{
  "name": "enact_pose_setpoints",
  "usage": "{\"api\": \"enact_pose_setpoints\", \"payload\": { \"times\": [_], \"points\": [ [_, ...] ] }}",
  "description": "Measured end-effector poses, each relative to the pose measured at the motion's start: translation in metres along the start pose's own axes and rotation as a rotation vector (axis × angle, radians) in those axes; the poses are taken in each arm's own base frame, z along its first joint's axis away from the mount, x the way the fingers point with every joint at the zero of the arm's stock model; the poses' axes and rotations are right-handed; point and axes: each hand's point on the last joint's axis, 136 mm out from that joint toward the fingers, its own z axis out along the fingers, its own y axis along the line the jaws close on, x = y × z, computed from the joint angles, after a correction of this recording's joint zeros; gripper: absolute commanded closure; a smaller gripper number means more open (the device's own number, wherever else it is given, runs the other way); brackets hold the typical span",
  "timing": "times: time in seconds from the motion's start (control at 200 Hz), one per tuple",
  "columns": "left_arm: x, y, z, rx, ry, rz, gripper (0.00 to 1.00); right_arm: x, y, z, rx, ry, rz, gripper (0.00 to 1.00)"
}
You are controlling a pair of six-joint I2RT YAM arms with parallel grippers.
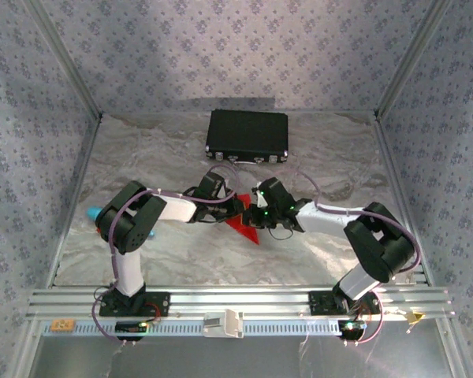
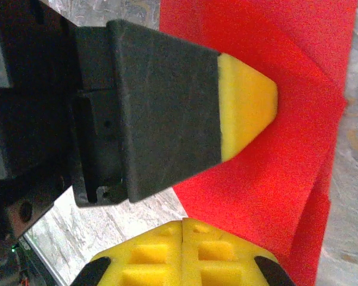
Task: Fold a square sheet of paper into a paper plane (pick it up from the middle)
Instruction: Fourth fold the wing at the center of the table.
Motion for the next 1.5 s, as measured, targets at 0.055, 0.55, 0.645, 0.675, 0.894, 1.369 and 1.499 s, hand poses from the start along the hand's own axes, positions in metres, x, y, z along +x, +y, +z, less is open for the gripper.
{"api": "enact_pose_setpoints", "payload": {
  "times": [0.055, 0.55, 0.645, 0.675, 0.894, 1.369, 1.499],
  "points": [
    [0.000, 0.000, 0.000, 0.000, 0.000, 0.000, 0.95, 0.001, -0.002, 0.002, 0.010, 0.005, 0.000, 0.97],
    [0.000, 0.000, 0.000, -0.001, 0.000, 0.000, 0.94, 0.023, -0.034, 0.013, 0.049, 0.028, 0.056, 0.98],
    [0.000, 0.000, 0.000, -0.001, 0.000, 0.000, 0.94, 0.023, -0.034, 0.013, 0.034, 0.020, 0.062, 0.98],
    [0.000, 0.000, 0.000, -0.001, 0.000, 0.000, 0.94, 0.023, -0.034, 0.013, 0.030, 0.017, 0.064, 0.98],
    [-0.001, -0.002, -0.001, 0.000, 0.003, 0.018, 0.88, 0.024, -0.035, 0.013, -0.012, -0.012, 0.080, 0.99],
    [0.019, -0.021, -0.016, -0.023, 0.035, 0.128, 1.00, 0.023, -0.035, 0.012, -0.045, -0.033, 0.099, 1.00],
    [0.031, -0.016, -0.008, -0.033, 0.075, 0.126, 1.00, 0.023, -0.035, 0.012, -0.049, -0.034, 0.103, 1.00]
  ]
}}
